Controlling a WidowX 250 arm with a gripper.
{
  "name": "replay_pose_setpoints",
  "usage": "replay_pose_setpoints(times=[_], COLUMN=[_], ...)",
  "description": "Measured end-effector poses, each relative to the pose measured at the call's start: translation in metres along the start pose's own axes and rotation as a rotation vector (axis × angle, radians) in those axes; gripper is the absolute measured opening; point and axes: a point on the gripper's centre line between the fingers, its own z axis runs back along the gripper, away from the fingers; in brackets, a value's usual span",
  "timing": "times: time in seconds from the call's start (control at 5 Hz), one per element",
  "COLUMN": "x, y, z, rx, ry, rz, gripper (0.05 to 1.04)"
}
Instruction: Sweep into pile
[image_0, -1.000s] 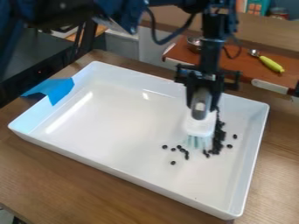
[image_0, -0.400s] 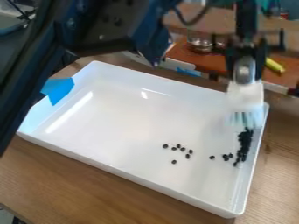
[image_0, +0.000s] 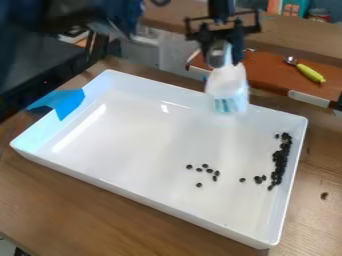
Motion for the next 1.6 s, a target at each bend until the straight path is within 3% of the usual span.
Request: replay_pose_setpoints(times=[0.2,0.4,0.6,0.8,1.0,1.6], x=[-0.009,-0.024,-0.046,-0.054,-0.057,-0.061], y=[0.026,0.052,0.064,0.072,0.075,0.08], z=[-0.002,-0.021,-0.027,-0.032,-0.033,-0.058], rx=[0.093,0.167,0.194,0.156,0.163,0.273], ry=[-0.104,-0.201,-0.186,-0.15,-0.136,-0.154], rz=[0.019,-0.034,-0.012,0.041,0.103,0.138], gripper=[0.487,0.488,0.488,0.487,0.488,0.488])
